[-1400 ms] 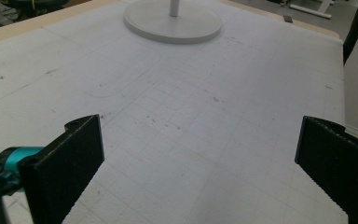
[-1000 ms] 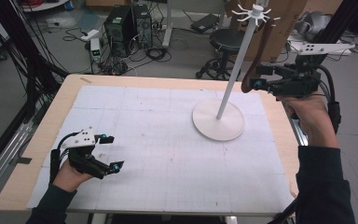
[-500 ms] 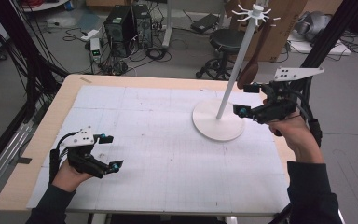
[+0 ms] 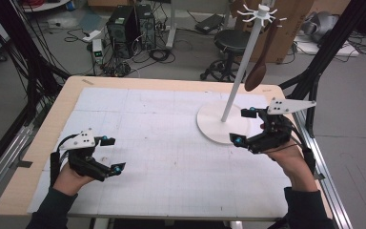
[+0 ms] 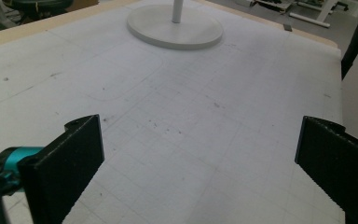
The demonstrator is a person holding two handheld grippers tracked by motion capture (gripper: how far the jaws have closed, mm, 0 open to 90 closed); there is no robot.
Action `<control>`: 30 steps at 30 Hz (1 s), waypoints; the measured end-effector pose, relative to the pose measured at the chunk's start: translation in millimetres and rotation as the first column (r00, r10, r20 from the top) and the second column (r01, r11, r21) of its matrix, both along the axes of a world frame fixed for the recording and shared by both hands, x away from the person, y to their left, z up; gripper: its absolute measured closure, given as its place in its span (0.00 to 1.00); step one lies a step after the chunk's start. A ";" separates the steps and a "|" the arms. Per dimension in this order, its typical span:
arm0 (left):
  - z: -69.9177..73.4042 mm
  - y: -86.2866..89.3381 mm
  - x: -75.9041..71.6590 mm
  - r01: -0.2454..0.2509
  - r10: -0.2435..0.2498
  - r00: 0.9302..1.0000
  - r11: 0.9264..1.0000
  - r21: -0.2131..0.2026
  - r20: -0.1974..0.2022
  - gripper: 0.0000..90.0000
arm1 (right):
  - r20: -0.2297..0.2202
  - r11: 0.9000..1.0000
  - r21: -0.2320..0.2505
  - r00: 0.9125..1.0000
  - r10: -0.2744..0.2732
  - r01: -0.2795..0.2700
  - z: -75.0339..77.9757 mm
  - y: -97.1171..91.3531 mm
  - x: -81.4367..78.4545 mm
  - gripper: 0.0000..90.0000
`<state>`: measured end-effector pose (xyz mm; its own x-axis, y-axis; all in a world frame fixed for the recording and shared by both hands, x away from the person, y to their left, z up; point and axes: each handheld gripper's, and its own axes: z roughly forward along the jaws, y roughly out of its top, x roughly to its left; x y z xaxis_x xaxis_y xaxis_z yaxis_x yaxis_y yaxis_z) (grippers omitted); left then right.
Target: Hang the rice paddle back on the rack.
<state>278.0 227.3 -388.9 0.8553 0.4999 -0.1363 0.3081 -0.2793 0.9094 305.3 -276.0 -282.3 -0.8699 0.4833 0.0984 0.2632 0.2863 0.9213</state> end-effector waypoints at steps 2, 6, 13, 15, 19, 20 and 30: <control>0.5 0.2 -0.3 -0.003 0.003 1.000 1.000 -0.003 0.000 0.02 | -0.001 1.000 -0.002 1.000 0.010 -0.010 -6.5 2.3 -3.8 0.00; 1.3 0.9 -0.5 -0.005 0.005 1.000 1.000 -0.010 0.002 0.02 | -0.009 0.999 -0.030 1.000 0.017 -0.017 -19.1 6.4 -11.3 0.00; 2.4 2.0 -0.5 0.004 -0.004 1.000 1.000 -0.026 0.005 0.02 | -0.034 0.999 -0.048 0.999 0.022 -0.024 -42.5 8.6 -19.8 0.00; 2.4 1.7 -0.7 0.004 -0.004 1.000 1.000 -0.027 0.004 0.02 | -0.044 0.998 -0.058 0.999 0.021 -0.023 -49.3 9.3 -22.0 0.00; 2.5 2.0 -0.9 0.014 -0.014 1.000 0.999 -0.030 0.003 0.02 | -0.054 0.997 -0.066 0.998 0.026 -0.030 -62.0 10.2 -27.1 0.00; 2.7 2.2 -1.2 0.011 -0.010 1.000 0.999 -0.031 0.005 0.02 | -0.053 0.997 -0.067 0.998 0.025 -0.028 -64.4 10.2 -27.9 0.00; 2.4 1.5 -1.5 0.026 -0.026 1.000 0.999 -0.034 0.010 0.02 | -0.072 0.997 -0.060 0.997 0.035 -0.039 -85.5 9.3 -34.1 0.00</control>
<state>276.5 228.8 -386.6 0.8691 0.4728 -0.1451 0.2928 -0.2555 0.9214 271.2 -266.7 -367.8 -0.8792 0.4580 0.1312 0.3150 0.3523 0.8813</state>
